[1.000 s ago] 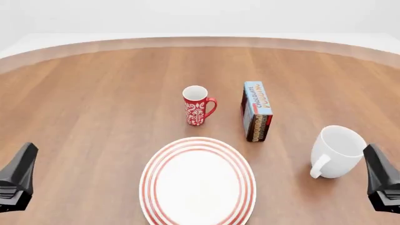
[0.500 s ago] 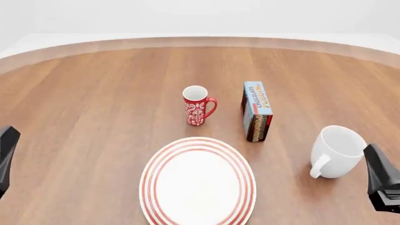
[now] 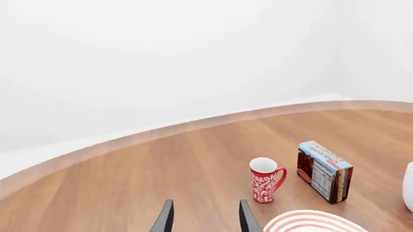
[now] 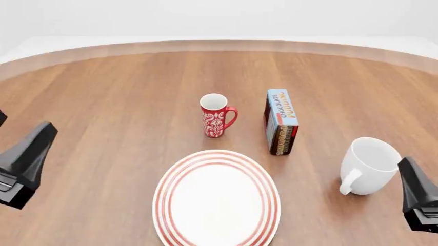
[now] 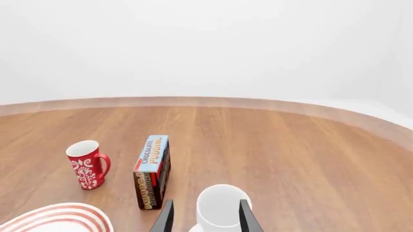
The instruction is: Pick up the white mug and put it on the plate, and put the chocolate pudding to the right of the plate.
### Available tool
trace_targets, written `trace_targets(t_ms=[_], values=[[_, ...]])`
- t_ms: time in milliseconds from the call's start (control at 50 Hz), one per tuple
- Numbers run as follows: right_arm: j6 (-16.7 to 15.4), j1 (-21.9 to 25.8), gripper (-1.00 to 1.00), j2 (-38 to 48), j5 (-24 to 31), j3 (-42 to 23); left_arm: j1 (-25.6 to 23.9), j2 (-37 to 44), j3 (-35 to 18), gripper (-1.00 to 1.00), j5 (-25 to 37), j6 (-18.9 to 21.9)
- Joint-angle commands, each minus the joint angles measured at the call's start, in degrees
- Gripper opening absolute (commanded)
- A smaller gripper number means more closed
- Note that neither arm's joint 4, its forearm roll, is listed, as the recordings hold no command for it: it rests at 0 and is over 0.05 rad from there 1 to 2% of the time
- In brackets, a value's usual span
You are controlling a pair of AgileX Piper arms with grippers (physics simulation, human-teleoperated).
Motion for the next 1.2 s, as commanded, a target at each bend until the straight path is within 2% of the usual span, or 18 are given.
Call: trace_targets(t_ms=[20, 240, 360, 700, 940, 1200], values=[[0.1, 0.0, 1.00, 0.0, 0.0, 0.0, -4.4, 10.6, 3.8, 1.00, -13.8, 1.7], [0.2, -0.1, 1.00, 0.0, 0.0, 0.0, -8.1, 6.2, 3.2, 1.00, -8.9, 3.0], [0.1, 0.0, 1.00, 0.0, 0.0, 0.0, -10.0, 6.3, 2.7, 1.00, -8.3, 4.0], [0.1, -0.1, 1.00, 0.0, 0.0, 0.0, -17.8, 20.0, 0.4, 1.00, -17.4, 6.7], [0.1, 0.0, 1.00, 0.0, 0.0, 0.0, -21.4, 26.8, -0.6, 1.00, -21.6, 7.3], [0.1, -0.1, 1.00, 0.0, -0.1, 0.0, -27.0, 36.9, -4.0, 1.00, -26.5, 8.4]])
